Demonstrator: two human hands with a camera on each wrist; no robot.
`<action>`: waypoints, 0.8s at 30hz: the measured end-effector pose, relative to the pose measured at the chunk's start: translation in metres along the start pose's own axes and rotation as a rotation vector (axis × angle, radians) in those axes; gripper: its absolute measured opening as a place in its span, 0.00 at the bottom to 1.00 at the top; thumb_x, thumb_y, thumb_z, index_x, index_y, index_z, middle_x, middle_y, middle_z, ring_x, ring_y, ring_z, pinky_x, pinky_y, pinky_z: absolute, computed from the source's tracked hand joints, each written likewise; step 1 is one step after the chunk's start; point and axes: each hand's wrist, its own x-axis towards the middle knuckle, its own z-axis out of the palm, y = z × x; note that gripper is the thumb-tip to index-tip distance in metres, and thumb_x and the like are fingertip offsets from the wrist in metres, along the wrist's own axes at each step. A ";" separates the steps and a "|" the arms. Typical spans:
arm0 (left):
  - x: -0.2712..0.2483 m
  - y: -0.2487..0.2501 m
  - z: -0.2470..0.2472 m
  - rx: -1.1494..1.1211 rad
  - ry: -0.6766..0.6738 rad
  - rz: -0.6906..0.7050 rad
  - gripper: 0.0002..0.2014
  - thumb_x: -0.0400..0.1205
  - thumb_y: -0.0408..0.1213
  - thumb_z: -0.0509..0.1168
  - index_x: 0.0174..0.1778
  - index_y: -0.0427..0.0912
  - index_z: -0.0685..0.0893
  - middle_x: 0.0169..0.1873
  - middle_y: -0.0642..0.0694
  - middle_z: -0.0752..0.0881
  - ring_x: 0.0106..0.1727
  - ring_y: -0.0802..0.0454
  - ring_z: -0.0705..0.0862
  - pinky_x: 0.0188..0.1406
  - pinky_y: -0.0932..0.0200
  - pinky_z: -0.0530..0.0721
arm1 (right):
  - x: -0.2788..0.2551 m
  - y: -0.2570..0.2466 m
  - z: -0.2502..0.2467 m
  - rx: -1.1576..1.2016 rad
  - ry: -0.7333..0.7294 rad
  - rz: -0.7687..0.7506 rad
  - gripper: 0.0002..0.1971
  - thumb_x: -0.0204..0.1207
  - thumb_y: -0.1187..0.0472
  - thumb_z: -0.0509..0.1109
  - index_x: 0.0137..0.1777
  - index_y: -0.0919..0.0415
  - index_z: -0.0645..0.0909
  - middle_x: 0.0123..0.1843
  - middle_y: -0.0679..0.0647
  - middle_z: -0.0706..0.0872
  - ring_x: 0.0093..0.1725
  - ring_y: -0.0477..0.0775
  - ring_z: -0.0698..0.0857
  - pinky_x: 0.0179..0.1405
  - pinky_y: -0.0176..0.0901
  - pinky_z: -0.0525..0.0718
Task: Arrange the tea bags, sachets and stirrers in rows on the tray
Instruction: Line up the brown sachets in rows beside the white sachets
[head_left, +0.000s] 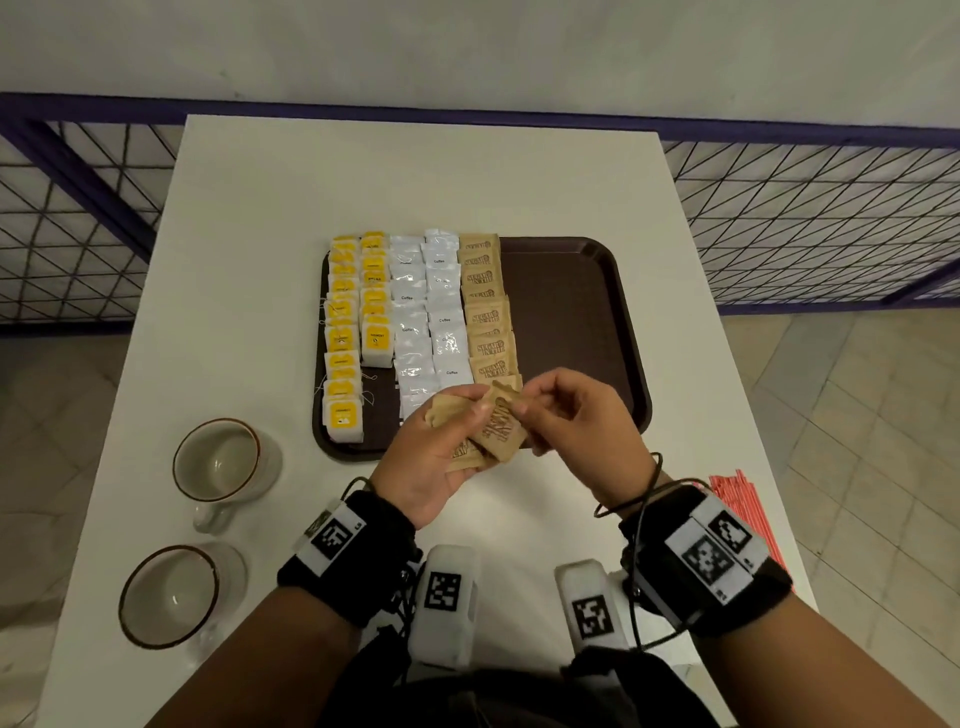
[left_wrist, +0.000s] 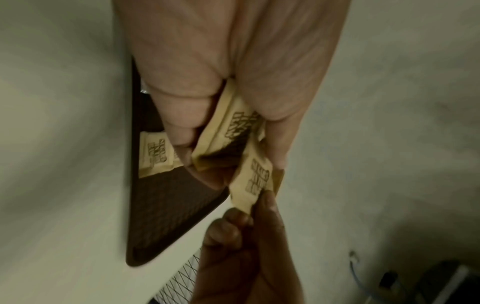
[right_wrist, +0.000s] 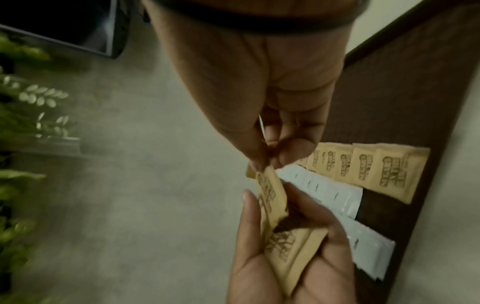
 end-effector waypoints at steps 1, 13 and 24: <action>0.000 -0.001 0.001 -0.067 -0.004 -0.004 0.18 0.76 0.42 0.63 0.60 0.40 0.78 0.50 0.39 0.87 0.47 0.45 0.87 0.39 0.54 0.87 | 0.001 -0.001 0.000 0.035 -0.013 0.028 0.04 0.74 0.69 0.72 0.43 0.68 0.79 0.31 0.59 0.85 0.27 0.51 0.84 0.26 0.37 0.84; 0.005 0.001 0.004 -0.218 -0.075 -0.080 0.33 0.72 0.56 0.67 0.71 0.43 0.74 0.60 0.36 0.82 0.56 0.45 0.86 0.45 0.50 0.88 | 0.005 0.008 0.006 -0.714 -0.147 -0.498 0.33 0.59 0.40 0.77 0.64 0.48 0.72 0.67 0.44 0.77 0.69 0.49 0.71 0.66 0.44 0.66; 0.008 -0.009 0.011 -0.092 -0.119 -0.079 0.44 0.70 0.71 0.51 0.77 0.46 0.67 0.71 0.37 0.76 0.71 0.44 0.76 0.62 0.48 0.79 | 0.016 0.022 0.008 -1.064 -0.282 -0.504 0.34 0.68 0.37 0.60 0.71 0.55 0.70 0.68 0.50 0.75 0.74 0.54 0.67 0.76 0.66 0.49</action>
